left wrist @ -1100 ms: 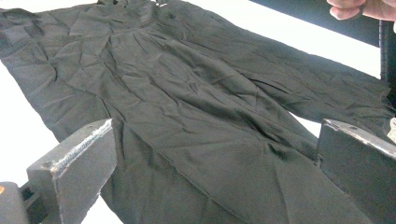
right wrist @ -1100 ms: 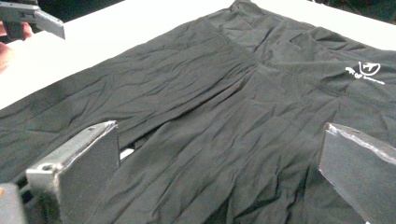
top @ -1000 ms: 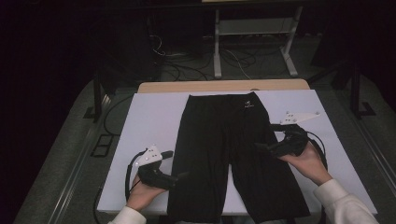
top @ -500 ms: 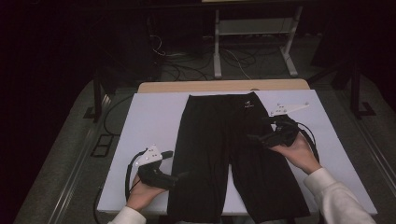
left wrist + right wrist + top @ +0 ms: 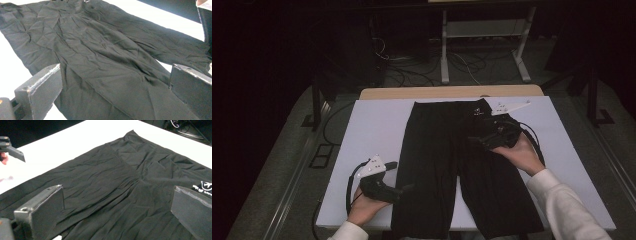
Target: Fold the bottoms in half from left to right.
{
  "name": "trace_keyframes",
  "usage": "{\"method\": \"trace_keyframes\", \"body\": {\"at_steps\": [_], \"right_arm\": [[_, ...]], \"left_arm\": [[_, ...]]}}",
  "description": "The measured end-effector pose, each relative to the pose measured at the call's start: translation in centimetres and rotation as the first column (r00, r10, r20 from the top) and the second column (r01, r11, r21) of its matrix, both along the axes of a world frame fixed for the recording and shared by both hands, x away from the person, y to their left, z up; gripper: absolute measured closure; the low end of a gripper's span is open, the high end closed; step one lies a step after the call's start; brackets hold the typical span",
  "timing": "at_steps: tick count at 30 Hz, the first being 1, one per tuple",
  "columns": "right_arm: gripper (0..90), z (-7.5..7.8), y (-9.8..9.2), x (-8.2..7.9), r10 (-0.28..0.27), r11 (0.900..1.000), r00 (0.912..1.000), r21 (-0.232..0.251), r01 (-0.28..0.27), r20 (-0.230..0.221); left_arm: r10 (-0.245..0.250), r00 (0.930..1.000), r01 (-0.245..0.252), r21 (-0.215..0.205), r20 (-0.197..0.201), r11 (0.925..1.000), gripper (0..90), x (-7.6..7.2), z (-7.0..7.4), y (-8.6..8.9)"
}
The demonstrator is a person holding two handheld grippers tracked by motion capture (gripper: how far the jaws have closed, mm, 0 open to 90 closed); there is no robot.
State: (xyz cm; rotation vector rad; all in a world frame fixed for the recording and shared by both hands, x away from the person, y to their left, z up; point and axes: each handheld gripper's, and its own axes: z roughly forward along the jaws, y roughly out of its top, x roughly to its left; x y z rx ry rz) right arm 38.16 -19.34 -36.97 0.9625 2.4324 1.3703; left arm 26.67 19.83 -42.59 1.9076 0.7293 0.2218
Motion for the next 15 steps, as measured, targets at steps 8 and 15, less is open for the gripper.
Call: {"method": "trace_keyframes", "body": {"at_steps": [8, 15], "right_arm": [[0.0, -0.1, 0.8, 1.5, -0.011, 1.000, 0.9999, 0.003, 0.011, -0.013], [0.0, -0.1, 1.6, 2.8, -0.016, 1.000, 0.9997, -0.003, 0.016, -0.017]], "left_arm": [[-0.012, 0.9999, 0.012, -0.024, -0.010, 0.9996, 0.0, 0.0, 0.0, -0.1], [-0.010, 0.9999, 0.010, -0.015, -0.009, 0.9998, 0.0, 0.0, -0.1, 0.0]]}}
